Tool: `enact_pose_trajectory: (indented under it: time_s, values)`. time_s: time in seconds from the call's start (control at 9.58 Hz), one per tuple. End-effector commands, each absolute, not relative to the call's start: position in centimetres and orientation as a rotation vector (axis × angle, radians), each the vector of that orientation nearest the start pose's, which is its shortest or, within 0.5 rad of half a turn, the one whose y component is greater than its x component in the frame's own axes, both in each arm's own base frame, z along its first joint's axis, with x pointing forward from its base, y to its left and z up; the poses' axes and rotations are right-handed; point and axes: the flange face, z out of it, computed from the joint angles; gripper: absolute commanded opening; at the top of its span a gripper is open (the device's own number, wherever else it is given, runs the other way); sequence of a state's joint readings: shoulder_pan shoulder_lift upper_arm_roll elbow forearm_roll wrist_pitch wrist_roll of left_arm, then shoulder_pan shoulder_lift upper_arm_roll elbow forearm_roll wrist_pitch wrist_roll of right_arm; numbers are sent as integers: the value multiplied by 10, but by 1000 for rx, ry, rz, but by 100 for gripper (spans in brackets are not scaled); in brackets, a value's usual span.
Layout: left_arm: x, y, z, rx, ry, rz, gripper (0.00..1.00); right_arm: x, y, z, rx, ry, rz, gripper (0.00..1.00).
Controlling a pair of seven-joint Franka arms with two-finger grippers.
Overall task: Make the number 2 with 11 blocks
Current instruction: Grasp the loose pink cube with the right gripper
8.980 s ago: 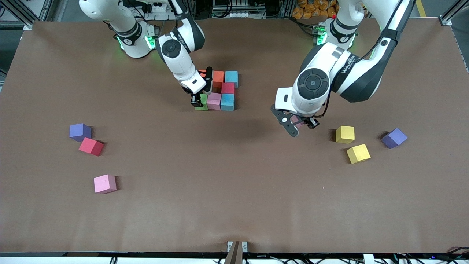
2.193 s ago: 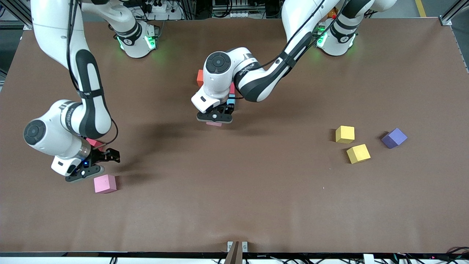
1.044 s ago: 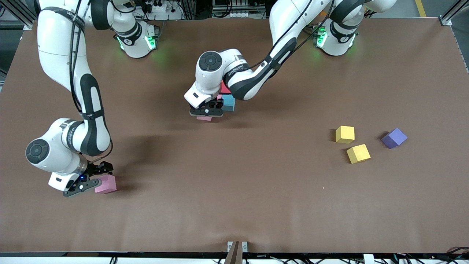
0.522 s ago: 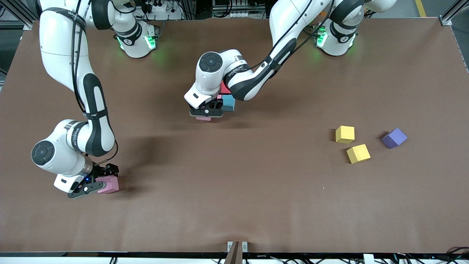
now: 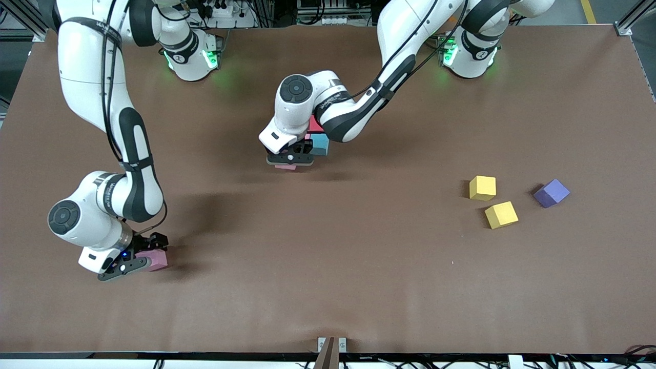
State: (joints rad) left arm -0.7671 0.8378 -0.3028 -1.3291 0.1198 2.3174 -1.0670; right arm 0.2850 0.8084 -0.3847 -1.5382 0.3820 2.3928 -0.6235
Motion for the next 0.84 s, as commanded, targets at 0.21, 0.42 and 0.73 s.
enact_pose_trajectory:
  time_s: [0.21,0.42,0.73]
  values:
    - [412,-650,246,-3396,-66,29,0,731,-27,199,-3111,-636,-227,99]
    - [413,-650,243,-3395,-42,30,0,732,-25,200,-3109,-637,-227,62]
    - [414,-648,237,-3388,-20,32,0,733,-26,202,-3106,-636,-225,35]
